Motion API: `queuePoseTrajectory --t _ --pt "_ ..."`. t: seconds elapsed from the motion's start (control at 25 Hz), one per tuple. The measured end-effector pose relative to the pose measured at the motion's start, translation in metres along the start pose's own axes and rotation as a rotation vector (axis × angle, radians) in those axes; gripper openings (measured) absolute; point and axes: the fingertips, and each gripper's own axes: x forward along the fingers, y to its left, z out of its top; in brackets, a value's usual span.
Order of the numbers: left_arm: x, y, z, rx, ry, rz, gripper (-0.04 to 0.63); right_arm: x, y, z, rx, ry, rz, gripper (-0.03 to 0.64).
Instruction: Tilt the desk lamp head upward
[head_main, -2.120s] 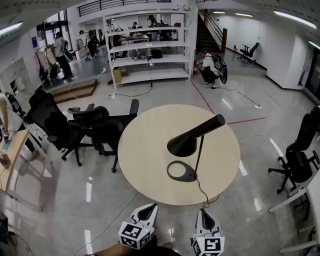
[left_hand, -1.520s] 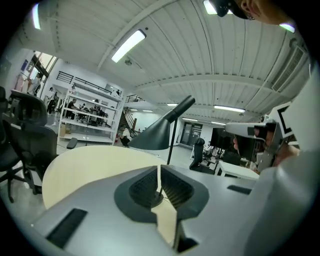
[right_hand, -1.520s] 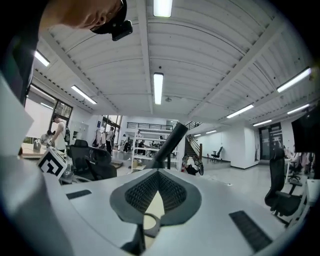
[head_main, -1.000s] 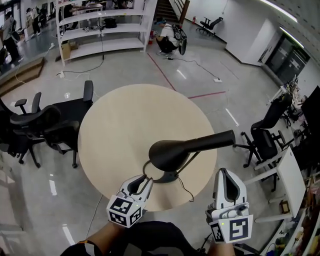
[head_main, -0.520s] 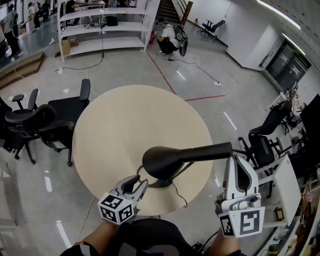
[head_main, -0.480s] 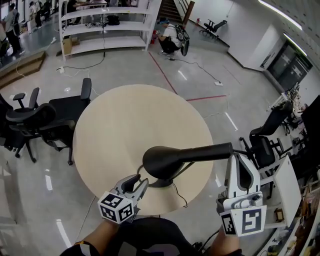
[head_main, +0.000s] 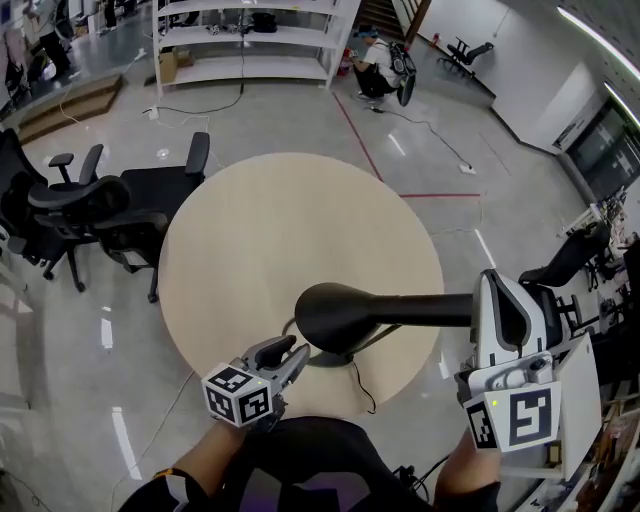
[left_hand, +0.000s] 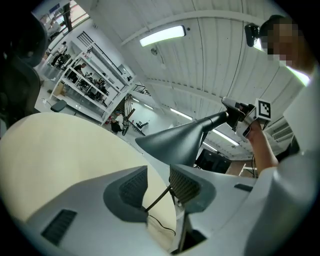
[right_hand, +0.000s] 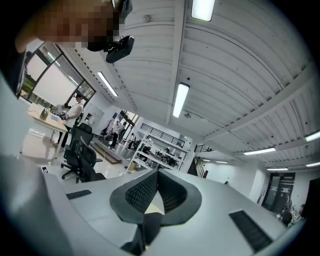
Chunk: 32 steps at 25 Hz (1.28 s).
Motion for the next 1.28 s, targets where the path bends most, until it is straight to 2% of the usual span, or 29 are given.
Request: queuePoseTrajectory --t 0.24,0.52,0.68,1.04,1.28 --pt "0.002 -0.001 0.001 -0.054 -0.012 -0.09 0.167 0.017 0.005 -0.007 -0.026 0.043 0.057 0.011" --pt "0.006 -0.016 0.005 -0.085 -0.016 -0.188 0.167 0.024 -0.008 -0.018 0.011 0.051 0.089 0.01" --pt "0.013 -0.021 0.004 -0.074 0.006 -0.215 0.167 0.026 -0.01 -0.023 0.022 0.045 0.113 0.009" --pt "0.017 -0.028 0.01 -0.123 -0.016 -0.266 0.167 0.028 -0.013 -0.022 0.051 0.025 0.163 0.009" --pt "0.023 -0.031 0.01 -0.141 -0.001 -0.304 0.167 0.031 -0.015 -0.024 0.067 0.032 0.181 0.009"
